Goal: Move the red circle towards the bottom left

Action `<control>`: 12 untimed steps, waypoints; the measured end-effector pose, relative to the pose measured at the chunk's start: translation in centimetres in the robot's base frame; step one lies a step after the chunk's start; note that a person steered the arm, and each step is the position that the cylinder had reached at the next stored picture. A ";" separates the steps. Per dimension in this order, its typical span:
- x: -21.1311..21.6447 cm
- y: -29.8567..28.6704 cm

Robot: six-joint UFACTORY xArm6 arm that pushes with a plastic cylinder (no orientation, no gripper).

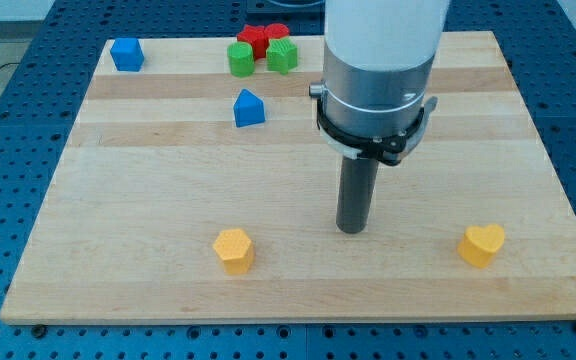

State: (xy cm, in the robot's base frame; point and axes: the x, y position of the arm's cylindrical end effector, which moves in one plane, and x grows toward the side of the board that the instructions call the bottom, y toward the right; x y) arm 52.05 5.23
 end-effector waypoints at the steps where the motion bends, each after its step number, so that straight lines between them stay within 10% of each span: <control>1: -4.4 1.3; 5: -32.8 -1.6; 12: -27.5 -12.4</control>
State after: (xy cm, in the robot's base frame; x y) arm 24.60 -7.15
